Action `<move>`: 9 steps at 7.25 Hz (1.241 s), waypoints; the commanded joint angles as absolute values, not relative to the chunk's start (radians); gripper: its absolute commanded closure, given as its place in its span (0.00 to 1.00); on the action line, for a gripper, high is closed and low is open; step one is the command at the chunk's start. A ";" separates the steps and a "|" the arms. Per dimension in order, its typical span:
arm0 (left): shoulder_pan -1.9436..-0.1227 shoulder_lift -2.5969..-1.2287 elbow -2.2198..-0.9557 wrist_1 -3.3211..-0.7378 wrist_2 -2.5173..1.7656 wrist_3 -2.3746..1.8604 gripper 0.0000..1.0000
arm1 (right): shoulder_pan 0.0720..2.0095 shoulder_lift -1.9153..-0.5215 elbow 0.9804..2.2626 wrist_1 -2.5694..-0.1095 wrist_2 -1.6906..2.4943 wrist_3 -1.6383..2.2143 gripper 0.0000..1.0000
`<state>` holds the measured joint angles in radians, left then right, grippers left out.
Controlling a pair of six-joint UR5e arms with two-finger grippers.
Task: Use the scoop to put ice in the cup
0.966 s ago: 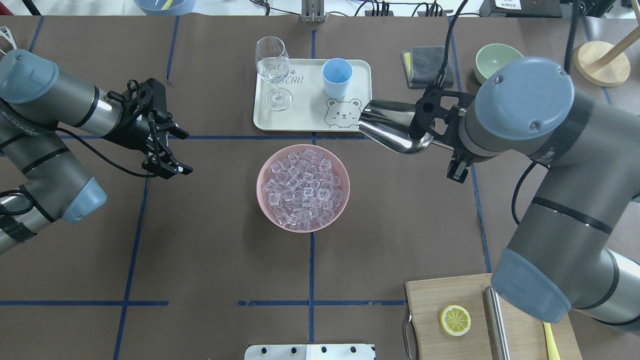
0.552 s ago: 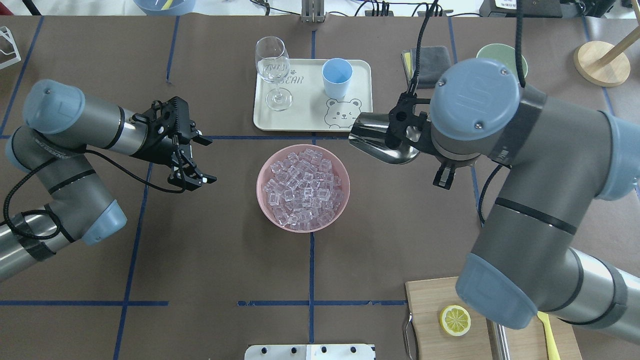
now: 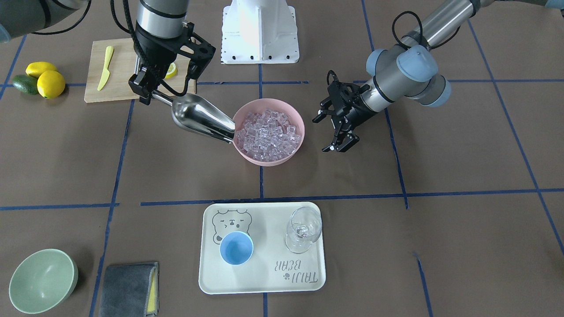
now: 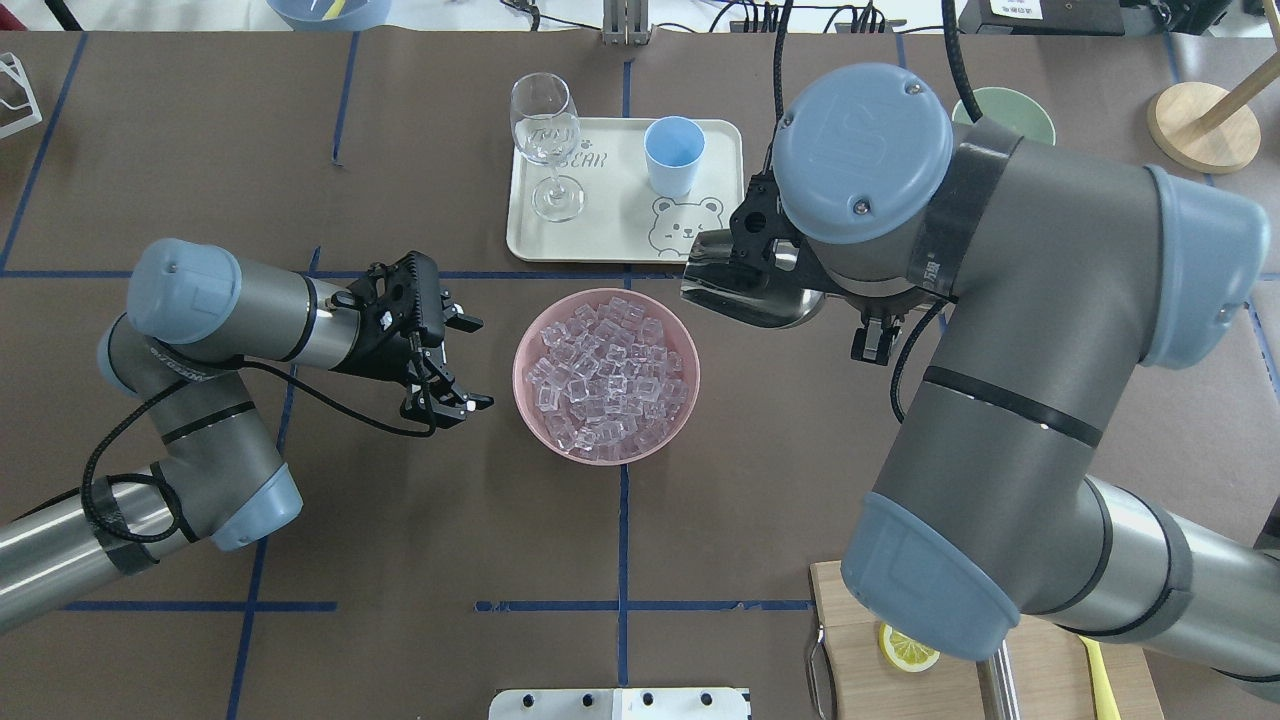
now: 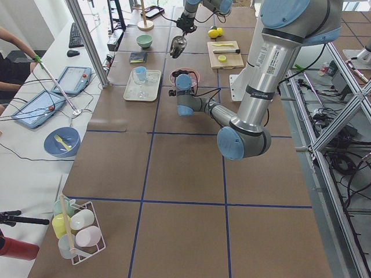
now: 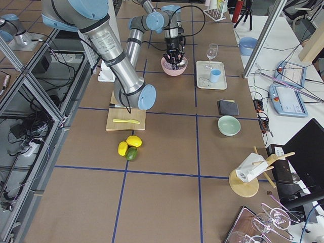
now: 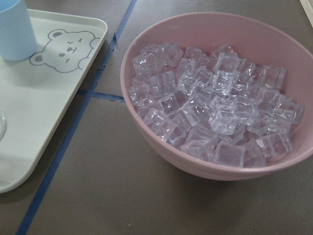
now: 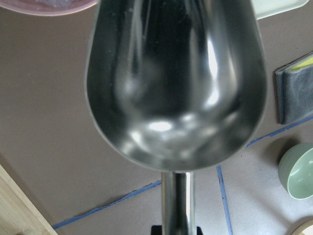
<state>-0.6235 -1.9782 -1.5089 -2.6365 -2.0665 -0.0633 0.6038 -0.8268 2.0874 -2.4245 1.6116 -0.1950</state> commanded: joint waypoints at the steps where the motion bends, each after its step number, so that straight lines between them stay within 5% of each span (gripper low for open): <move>1: -0.594 -2.005 -1.488 -2.638 -2.054 -0.086 0.00 | 0.607 -0.821 2.121 -2.428 1.600 -0.216 1.00; 9: -0.581 -2.042 -1.425 -2.661 -2.125 -0.005 0.00 | 0.601 -0.793 2.051 -2.477 1.658 -0.298 1.00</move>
<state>-0.5801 -2.0330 -1.4337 -2.6612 -2.1233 -0.0015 0.6022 -0.8047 2.0709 -2.4779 1.6515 -0.2973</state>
